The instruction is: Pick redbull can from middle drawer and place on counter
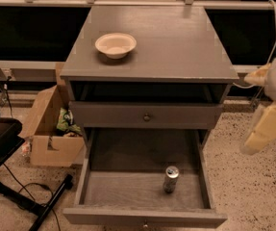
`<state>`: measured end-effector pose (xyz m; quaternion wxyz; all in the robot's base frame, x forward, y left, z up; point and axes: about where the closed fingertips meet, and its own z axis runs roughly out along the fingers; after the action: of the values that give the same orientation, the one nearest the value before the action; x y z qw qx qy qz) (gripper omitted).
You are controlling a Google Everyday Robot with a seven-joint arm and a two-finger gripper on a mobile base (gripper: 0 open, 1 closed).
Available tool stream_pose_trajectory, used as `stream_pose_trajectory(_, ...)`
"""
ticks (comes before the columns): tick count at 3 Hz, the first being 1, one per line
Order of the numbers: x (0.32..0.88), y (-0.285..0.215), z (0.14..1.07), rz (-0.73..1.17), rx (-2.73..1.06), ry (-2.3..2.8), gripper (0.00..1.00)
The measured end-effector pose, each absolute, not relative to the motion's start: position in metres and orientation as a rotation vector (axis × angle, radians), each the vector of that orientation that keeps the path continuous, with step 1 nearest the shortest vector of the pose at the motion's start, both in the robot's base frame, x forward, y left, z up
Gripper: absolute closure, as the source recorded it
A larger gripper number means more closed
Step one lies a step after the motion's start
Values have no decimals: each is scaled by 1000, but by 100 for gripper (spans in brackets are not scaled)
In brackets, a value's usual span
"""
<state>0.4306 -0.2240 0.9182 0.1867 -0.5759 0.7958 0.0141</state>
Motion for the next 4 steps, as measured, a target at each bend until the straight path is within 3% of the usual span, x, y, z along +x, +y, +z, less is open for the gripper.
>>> stream_pose_trajectory(2, 448, -206, 804, 371, -1424, 1985, 0)
stream_pose_trajectory(4, 529, -166, 684, 574, -1219, 1745, 0)
